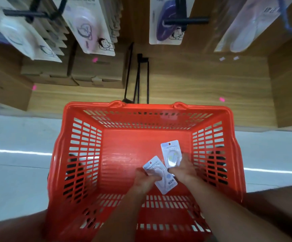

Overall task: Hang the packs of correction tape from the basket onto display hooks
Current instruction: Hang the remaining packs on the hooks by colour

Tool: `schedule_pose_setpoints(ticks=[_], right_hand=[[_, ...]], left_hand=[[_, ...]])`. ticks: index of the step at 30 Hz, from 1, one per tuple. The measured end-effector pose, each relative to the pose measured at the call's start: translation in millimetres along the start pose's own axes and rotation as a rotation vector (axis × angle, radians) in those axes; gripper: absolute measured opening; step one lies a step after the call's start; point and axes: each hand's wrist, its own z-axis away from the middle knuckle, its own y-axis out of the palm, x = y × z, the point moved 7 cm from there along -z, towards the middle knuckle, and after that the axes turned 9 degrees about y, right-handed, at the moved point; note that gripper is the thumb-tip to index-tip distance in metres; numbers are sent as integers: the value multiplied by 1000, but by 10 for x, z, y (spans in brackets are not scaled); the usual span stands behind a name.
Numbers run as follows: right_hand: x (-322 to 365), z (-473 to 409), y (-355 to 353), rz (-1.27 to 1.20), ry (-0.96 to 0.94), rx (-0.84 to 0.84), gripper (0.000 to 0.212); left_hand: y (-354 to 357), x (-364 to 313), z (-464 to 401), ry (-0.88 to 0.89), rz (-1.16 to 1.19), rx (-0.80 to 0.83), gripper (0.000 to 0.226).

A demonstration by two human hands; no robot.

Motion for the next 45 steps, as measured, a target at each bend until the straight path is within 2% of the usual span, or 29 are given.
schedule_pose_setpoints(ticks=[3,7,12,17,23,27,34,41,45], right_hand=[[-2,30,22,-102,20,89,53],[-51,-76,209,-182,4,196,75],[173,270,132,-384,-28,307,46],[571,796,-230,-503,-172,336,28],[919,1713,-819,-612,-476,331,43],[1130,2401,-1178,-734,-639,438,55],[1377,3298,-1743,-859,-840,535,67],[1547,3995,-2051,-840,-1057,636,53],[1652,4157,-2193,-789,-1103,482,42]], left_hand=[[-69,-34,26,-26,19,-49,34],[-143,-155,48,-26,-23,-70,29],[-369,-428,116,94,-73,-98,31],[-716,-1058,472,286,-40,-99,20],[-1003,-2005,1273,552,81,-124,27],[-1148,-2578,1872,716,75,-126,40],[-1294,-3244,2583,960,10,-174,31],[-1429,-3606,3032,1083,17,-165,33],[-1499,-3770,3207,1122,12,-133,36]])
